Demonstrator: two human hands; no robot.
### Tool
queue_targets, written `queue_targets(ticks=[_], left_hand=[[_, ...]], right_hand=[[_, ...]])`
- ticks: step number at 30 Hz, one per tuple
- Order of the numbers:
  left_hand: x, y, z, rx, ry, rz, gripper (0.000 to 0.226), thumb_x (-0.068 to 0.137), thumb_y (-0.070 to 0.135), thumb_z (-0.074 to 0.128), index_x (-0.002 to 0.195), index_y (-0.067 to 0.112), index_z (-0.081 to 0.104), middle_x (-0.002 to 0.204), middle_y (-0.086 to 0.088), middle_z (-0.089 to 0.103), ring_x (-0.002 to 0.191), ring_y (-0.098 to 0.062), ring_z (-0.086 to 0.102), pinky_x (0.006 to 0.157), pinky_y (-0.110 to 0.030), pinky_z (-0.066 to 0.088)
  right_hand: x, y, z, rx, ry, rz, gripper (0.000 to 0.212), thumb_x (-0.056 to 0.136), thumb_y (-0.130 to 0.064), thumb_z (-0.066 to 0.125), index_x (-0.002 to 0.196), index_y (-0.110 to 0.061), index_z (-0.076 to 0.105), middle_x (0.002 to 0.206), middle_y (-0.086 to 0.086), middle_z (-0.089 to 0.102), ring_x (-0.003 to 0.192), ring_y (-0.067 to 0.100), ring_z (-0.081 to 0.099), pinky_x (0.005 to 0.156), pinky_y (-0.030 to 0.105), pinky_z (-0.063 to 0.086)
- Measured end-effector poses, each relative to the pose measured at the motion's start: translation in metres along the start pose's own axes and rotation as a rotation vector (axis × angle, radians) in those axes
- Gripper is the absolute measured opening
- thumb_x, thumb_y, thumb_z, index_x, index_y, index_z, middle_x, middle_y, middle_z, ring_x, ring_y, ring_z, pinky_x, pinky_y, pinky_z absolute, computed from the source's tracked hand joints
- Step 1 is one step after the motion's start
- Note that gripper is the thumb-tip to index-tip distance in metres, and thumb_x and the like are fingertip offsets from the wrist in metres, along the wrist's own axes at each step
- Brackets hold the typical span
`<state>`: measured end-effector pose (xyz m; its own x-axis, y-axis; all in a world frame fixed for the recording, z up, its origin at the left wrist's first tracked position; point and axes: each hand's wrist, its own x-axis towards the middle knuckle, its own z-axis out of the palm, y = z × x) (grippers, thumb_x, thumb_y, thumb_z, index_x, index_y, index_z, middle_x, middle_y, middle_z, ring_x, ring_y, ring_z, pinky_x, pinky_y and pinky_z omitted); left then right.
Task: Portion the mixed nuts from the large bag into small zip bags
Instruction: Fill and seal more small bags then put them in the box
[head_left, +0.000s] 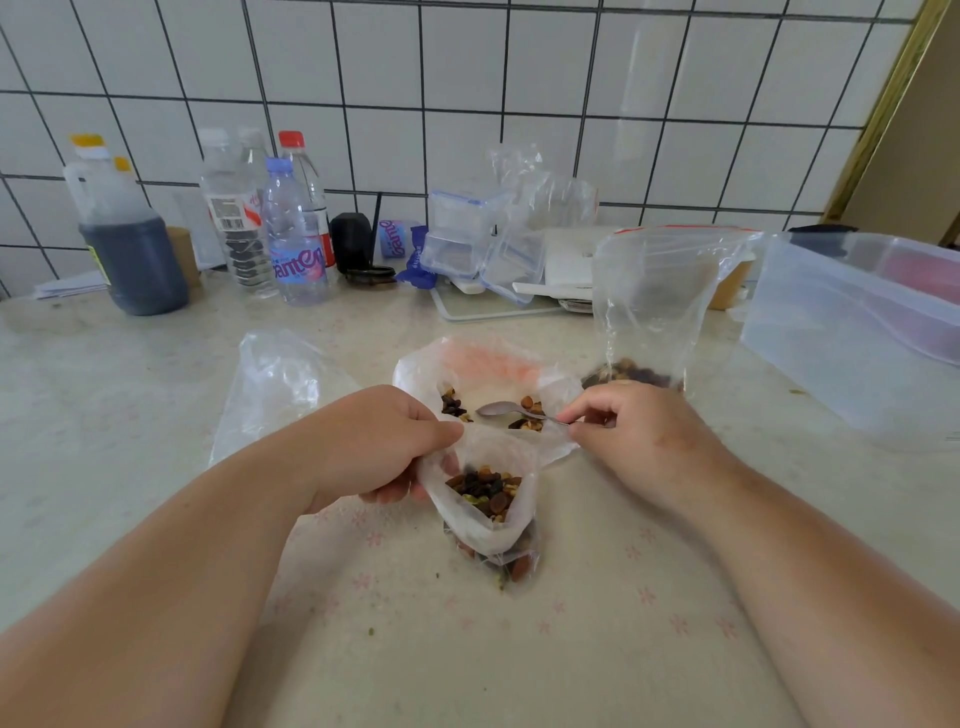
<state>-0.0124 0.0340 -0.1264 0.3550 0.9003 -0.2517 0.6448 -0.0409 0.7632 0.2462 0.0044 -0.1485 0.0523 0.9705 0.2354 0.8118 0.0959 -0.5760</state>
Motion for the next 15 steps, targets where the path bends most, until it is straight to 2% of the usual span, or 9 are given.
queue_targets(ticks=[3,7,9,11,13,15], left_hand=[[-0.001,0.002,0.001,0.005,0.013,0.0,0.05,0.103,0.051,0.051,0.076,0.022,0.081,0.047,0.005,0.056,0.041,-0.012,0.045,0.045,-0.019,0.041],[-0.003,0.004,0.002,0.033,0.049,-0.004,0.059,0.102,0.06,0.044,0.074,0.022,0.08,0.045,0.001,0.055,0.038,-0.01,0.042,0.044,-0.017,0.04],[-0.002,0.004,0.002,0.03,0.06,-0.009,0.059,0.101,0.06,0.047,0.074,0.02,0.08,0.046,-0.001,0.054,0.038,-0.012,0.04,0.045,-0.018,0.039],[-0.001,0.003,0.003,0.024,0.065,-0.013,0.057,0.1,0.059,0.051,0.076,0.016,0.08,0.049,-0.003,0.054,0.04,-0.014,0.041,0.046,-0.019,0.04],[0.0,0.003,0.003,0.006,0.062,-0.008,0.055,0.099,0.057,0.055,0.08,0.011,0.079,0.053,-0.005,0.055,0.047,-0.018,0.044,0.047,-0.021,0.04],[0.001,0.002,0.003,-0.034,0.054,0.013,0.052,0.099,0.054,0.057,0.078,0.012,0.08,0.058,-0.008,0.056,0.054,-0.022,0.045,0.047,-0.023,0.039]], right_hand=[[0.0,-0.001,0.002,-0.016,0.002,-0.02,0.014,0.09,-0.031,0.068,0.097,-0.039,0.077,0.097,-0.017,0.066,0.087,-0.007,0.057,0.066,0.005,0.036],[-0.001,-0.004,-0.003,-0.061,0.059,-0.056,0.014,0.086,-0.033,0.073,0.099,-0.035,0.076,0.101,-0.011,0.059,0.087,0.0,0.055,0.068,0.005,0.035],[-0.003,-0.009,-0.008,-0.04,0.125,-0.079,0.01,0.084,-0.029,0.075,0.094,-0.033,0.075,0.098,-0.011,0.058,0.086,0.001,0.056,0.069,0.007,0.036],[-0.007,-0.017,-0.013,0.017,0.144,-0.107,0.006,0.083,-0.027,0.076,0.079,-0.032,0.073,0.086,-0.011,0.062,0.08,-0.002,0.057,0.064,0.007,0.039],[-0.012,-0.024,-0.016,0.058,0.046,-0.084,0.016,0.085,-0.034,0.074,0.07,-0.027,0.072,0.071,-0.01,0.068,0.066,-0.006,0.058,0.058,0.01,0.04],[-0.017,-0.031,-0.017,0.072,-0.154,-0.011,0.034,0.09,-0.048,0.065,0.069,-0.023,0.073,0.062,-0.01,0.069,0.051,-0.003,0.056,0.057,0.02,0.039]])
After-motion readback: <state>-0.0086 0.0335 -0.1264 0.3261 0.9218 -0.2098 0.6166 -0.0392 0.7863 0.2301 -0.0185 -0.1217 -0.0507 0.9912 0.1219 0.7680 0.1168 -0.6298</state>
